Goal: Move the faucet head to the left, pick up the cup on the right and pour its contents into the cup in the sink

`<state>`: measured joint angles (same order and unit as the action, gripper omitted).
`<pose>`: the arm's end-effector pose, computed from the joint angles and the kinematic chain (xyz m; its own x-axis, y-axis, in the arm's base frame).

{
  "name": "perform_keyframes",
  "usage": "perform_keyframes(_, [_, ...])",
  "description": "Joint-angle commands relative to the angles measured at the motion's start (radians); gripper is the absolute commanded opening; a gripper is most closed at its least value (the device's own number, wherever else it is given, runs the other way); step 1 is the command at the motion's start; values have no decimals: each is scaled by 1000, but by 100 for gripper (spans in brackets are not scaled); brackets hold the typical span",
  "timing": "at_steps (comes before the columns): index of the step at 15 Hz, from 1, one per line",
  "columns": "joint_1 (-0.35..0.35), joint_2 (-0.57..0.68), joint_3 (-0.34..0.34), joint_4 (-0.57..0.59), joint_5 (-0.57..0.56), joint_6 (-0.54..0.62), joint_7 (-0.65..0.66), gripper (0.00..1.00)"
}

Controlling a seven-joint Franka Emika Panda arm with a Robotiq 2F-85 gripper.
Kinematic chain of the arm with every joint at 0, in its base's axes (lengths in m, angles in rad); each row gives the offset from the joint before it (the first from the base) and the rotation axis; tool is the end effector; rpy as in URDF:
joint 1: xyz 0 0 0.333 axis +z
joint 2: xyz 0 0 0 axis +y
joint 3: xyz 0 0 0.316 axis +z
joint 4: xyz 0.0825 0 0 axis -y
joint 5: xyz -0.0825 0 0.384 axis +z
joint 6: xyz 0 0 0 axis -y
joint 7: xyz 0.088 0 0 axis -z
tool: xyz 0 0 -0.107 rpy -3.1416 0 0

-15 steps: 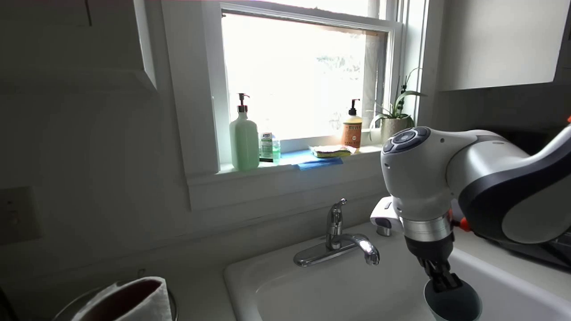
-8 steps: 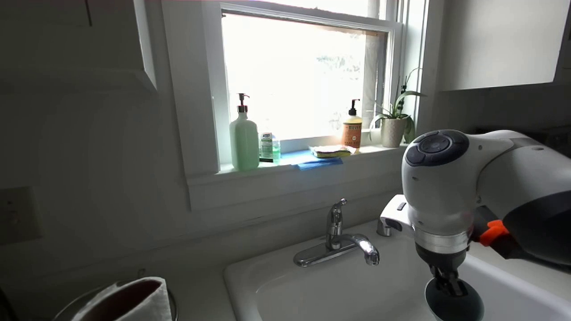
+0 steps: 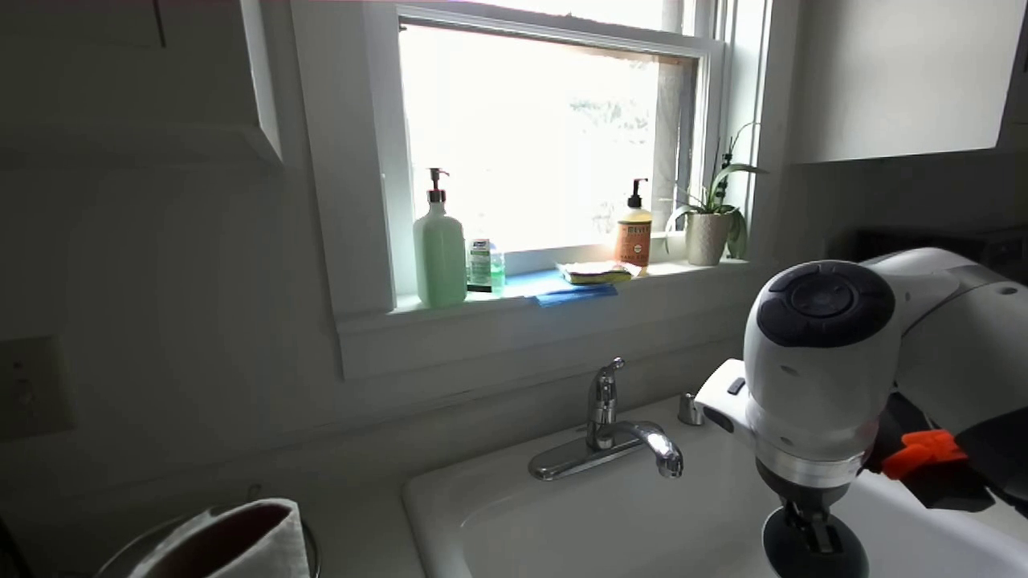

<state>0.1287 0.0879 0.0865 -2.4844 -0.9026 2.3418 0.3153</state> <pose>0.4446 0.0854 0.2405 0.8270 0.5178 -0.2191 0.5492 -0.6606 0.5118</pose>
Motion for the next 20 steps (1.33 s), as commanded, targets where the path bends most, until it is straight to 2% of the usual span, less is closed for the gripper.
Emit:
perform_keyframes(1, [19,-18,13,-19,-109,-20,125,1])
perform_keyframes(7, [37,1,36,-17,-222,-76,245,1])
perform_keyframes(9, [31,5,42,-18,-197,-66,201,1])
perform_keyframes(10, [25,12,38,-4,-181,-57,198,5])
perform_keyframes(20, [52,34,61,-13,-207,-102,231,1])
